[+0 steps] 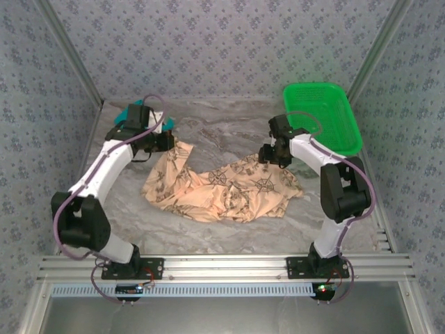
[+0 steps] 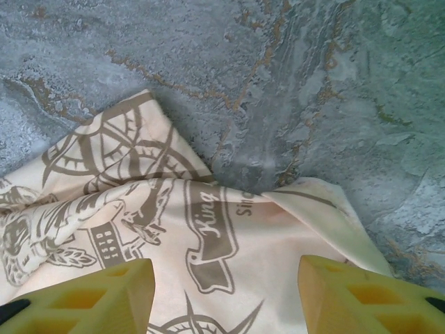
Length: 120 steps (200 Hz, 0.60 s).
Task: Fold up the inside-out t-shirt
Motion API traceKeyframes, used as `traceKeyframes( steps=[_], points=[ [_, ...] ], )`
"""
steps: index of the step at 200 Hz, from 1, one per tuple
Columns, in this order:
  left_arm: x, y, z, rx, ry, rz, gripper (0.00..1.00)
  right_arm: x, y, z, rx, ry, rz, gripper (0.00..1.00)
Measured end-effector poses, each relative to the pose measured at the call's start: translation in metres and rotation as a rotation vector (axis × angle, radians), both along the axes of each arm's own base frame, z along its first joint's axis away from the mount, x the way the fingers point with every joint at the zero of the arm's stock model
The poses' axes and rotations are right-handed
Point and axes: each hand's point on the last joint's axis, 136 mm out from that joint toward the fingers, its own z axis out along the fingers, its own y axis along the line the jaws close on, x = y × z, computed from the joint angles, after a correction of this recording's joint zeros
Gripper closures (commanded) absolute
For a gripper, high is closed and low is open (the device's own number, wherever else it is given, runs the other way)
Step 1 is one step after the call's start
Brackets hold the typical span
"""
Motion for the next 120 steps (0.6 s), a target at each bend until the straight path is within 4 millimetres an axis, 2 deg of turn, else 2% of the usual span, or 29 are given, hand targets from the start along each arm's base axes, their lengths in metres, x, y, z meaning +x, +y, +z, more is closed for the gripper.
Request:
traceKeyframes(
  steps=[19,32,40,59,96,120],
  points=[
    [-0.006,-0.005,0.027,-0.038,-0.062,-0.035,1.0,0.002,0.006,-0.011,-0.008,0.015,0.014,0.51],
    [-0.01,-0.008,0.042,-0.054,-0.101,-0.052,1.0,0.004,0.009,-0.022,-0.016,0.025,0.019,0.76],
    [-0.012,-0.009,0.054,-0.064,-0.131,-0.066,1.0,0.006,0.008,-0.029,-0.019,0.03,0.019,0.87],
    [-0.017,-0.014,0.092,-0.096,-0.225,-0.106,1.0,0.01,0.003,-0.035,-0.015,0.029,-0.001,1.0],
    [-0.038,-0.021,0.188,-0.145,-0.477,-0.189,1.0,0.016,-0.002,-0.02,0.009,-0.034,-0.02,0.99],
    [-0.057,-0.025,0.233,-0.16,-0.611,-0.24,1.0,0.011,0.001,0.011,0.055,-0.123,0.0,0.6]
  ],
)
